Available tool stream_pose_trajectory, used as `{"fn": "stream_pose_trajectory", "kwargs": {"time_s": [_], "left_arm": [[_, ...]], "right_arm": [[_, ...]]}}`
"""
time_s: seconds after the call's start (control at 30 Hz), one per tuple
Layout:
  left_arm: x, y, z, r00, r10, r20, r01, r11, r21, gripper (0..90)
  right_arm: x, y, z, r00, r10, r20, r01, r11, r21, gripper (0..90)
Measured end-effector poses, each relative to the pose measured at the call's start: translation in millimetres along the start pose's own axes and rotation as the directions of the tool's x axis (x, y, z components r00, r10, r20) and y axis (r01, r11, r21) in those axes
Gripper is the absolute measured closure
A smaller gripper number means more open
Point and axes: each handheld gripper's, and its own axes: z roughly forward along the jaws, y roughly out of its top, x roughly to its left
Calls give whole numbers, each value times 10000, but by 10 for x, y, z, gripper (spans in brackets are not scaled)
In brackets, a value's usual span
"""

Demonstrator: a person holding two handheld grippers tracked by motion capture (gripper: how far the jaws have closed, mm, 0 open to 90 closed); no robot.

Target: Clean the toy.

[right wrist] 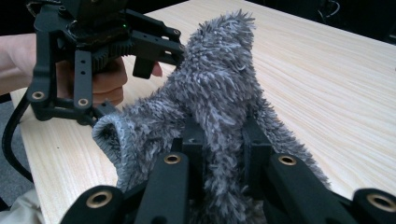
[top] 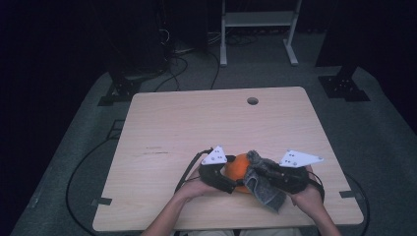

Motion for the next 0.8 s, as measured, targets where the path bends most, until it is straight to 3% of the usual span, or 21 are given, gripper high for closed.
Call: {"fn": "stream_pose_trajectory", "kwargs": {"time_s": [0.1, 0.2, 0.33, 0.4, 0.47, 0.57, 0.73, 0.8], "left_arm": [[-80, -30, 78, 9942, 1032, -289, -1015, 9933, 551, 74], [-109, -24, 73, 9893, 1409, -385, -1379, 9878, 723, 77], [-80, 13, 31, 9907, 1254, -524, -1239, 9918, 313, 82], [-108, 1, 86, 9882, 1427, -553, -1399, 9888, 518, 61], [-149, -22, 146, 9806, 1821, -722, -1762, 9810, 809, 39], [-148, -20, 136, 9805, 1819, -741, -1754, 9807, 865, 39], [-137, -16, 103, 9810, 1761, -817, -1709, 9830, 669, 191], [-150, -5, 114, 9814, 1705, -879, -1651, 9841, 661, 221]], "right_arm": [[-7, -6, 14, 10000, -16, 22, 16, 10000, 13, 751], [-58, -23, 28, 9998, 160, -140, -160, 9999, -52, 751], [-102, -67, -9, 9993, 382, -44, -383, 9992, -60, 751], [-104, -80, -17, 9990, 448, -47, -448, 9990, -54, 751], [-89, -83, -2, 9994, 354, -49, -354, 9994, -11, 752], [-78, -77, 24, 9998, 193, 15, -193, 9998, 14, 752], [-142, -91, 1, 9993, 364, 8, -364, 9993, -43, 751], [-192, -105, -40, 9983, 525, 253, -525, 9986, 10, 749]]}}
